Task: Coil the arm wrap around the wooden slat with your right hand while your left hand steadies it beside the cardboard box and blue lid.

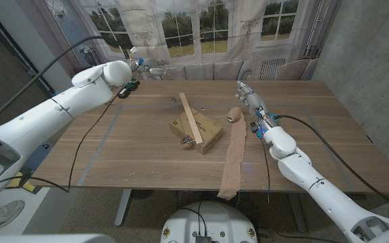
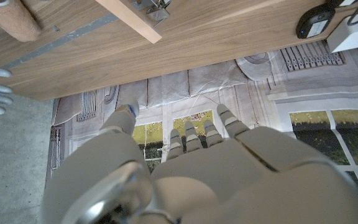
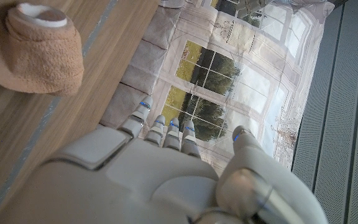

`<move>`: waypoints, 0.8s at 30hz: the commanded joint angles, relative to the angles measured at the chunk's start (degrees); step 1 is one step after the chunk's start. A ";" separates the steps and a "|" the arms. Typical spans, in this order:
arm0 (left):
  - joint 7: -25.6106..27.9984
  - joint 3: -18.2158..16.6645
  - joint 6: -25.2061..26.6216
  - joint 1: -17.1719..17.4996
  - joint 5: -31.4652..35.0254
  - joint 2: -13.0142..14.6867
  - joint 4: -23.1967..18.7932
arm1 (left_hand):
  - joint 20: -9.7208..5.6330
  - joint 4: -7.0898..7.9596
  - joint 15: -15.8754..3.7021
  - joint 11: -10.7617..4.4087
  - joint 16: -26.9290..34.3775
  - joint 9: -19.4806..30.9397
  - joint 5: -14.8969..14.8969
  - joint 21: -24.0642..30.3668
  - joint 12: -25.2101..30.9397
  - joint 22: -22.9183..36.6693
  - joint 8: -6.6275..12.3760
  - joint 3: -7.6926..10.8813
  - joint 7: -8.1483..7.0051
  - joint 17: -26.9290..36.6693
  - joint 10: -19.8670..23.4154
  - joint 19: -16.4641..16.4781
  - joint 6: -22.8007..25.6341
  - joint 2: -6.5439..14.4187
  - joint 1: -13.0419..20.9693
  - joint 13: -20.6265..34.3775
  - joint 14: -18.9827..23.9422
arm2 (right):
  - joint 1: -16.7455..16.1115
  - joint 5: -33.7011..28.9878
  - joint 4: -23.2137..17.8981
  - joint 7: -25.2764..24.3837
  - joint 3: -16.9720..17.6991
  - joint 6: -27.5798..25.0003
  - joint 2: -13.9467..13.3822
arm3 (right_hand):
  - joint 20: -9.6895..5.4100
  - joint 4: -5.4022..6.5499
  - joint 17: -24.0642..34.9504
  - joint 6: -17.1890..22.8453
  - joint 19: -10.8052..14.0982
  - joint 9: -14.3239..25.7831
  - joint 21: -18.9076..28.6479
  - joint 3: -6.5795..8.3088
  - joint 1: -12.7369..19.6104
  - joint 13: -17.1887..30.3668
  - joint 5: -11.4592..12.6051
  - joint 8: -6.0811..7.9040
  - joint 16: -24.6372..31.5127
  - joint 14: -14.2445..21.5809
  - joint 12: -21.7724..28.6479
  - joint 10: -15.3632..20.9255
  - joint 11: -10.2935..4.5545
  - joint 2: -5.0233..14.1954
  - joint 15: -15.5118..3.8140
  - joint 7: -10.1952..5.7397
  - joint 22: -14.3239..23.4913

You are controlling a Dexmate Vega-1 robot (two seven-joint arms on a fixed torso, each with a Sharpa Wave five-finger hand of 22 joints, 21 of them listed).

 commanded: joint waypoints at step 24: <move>-18.23 19.57 -13.20 -20.63 36.25 -11.29 12.53 | 0.03 0.19 -1.55 -4.64 -0.42 0.96 0.52 -0.59 -1.31 -0.02 -0.84 -0.92 -4.14 0.10 2.49 4.15 2.71 -6.02 15.06 0.55 1.17 | 0.34 -0.95 2.08 -1.84 -0.13 2.86 1.79 | 0.28 -0.21 0.12 0.38 0.85 0.30 -0.35 0.05 -0.39 0.18 0.11 0.26 0.25 0.73 0.25 0.81 -0.16 -0.04 0.17 -0.10 0.23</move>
